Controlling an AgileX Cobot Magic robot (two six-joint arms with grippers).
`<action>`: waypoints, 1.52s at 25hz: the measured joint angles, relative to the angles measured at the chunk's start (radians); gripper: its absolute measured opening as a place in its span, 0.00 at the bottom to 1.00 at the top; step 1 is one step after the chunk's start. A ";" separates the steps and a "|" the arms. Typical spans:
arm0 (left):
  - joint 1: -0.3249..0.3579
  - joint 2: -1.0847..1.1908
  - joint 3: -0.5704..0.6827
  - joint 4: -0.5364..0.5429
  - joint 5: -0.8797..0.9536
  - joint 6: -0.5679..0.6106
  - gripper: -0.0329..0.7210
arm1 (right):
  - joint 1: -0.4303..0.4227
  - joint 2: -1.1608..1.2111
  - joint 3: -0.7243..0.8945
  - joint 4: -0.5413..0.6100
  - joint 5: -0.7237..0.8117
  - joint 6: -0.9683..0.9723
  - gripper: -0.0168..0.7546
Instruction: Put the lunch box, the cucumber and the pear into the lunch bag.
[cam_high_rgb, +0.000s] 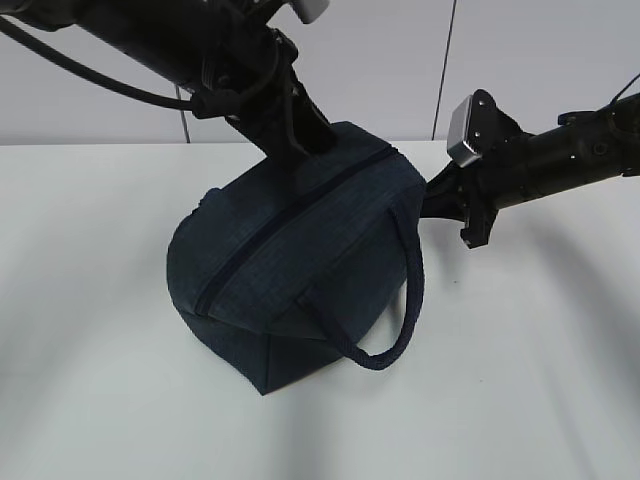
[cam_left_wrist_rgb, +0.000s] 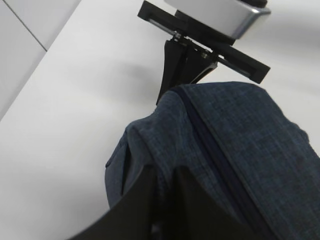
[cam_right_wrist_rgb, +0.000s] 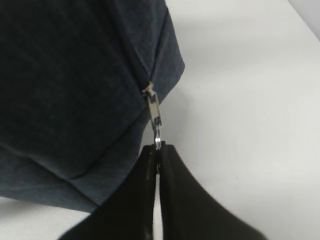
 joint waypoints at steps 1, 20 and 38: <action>0.000 0.000 0.000 0.000 0.000 0.000 0.09 | 0.000 0.000 0.000 0.000 0.000 0.002 0.02; 0.017 -0.004 0.000 -0.014 -0.056 -0.048 0.63 | 0.000 -0.036 0.000 0.068 0.161 0.233 0.77; 0.326 -0.013 0.000 0.051 0.090 -0.503 0.65 | 0.000 -0.151 0.000 -0.001 0.230 0.951 0.77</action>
